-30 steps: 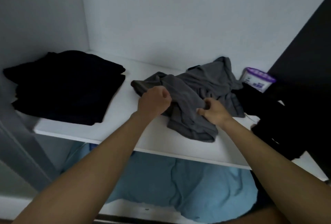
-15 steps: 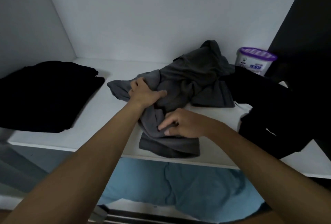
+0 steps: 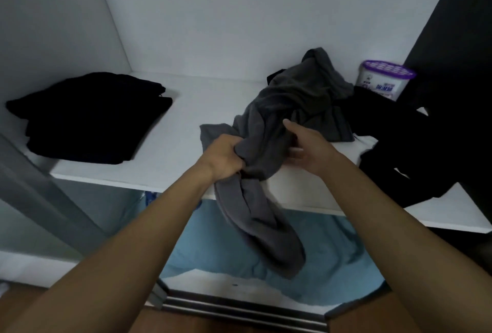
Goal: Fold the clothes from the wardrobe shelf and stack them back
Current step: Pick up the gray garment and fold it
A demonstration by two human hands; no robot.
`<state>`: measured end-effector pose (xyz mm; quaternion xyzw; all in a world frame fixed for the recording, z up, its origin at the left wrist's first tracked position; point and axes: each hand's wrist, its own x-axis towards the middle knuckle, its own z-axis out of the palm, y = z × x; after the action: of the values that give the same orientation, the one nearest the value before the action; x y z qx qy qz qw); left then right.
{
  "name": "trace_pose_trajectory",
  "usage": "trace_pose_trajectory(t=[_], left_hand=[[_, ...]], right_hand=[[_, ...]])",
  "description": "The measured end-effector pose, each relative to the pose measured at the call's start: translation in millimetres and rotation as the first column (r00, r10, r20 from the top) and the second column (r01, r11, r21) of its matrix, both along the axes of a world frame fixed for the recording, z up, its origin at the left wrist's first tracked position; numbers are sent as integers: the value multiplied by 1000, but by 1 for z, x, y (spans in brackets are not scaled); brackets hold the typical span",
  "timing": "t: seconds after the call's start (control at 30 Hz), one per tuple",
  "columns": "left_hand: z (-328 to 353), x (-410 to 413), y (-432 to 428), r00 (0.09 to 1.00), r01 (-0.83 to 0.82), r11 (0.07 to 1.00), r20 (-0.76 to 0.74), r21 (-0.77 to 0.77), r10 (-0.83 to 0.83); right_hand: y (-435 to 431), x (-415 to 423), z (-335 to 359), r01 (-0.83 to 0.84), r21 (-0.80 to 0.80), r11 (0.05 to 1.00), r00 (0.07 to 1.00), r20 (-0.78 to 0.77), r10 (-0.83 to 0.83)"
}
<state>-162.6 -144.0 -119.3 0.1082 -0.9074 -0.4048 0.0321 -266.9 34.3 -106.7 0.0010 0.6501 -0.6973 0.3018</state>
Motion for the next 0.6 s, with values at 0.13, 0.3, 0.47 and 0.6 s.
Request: trace_pose_trajectory(t=[0.13, 0.3, 0.47, 0.6], left_hand=[[2, 56, 9, 981, 193, 974, -19, 116, -192], [-10, 130, -16, 991, 99, 860, 32, 500, -132], [-21, 163, -43, 972, -67, 537, 177, 841, -156], [-17, 161, -16, 954, -154, 404, 242, 902, -176]], right_hand=[[-20, 31, 1, 86, 14, 996, 995, 42, -87], [-27, 87, -2, 211, -12, 977, 964, -164, -210], [-15, 168, -2, 113, 336, 935, 704, -691, 164], [-15, 227, -14, 14, 680, 733, 384, -680, 624]])
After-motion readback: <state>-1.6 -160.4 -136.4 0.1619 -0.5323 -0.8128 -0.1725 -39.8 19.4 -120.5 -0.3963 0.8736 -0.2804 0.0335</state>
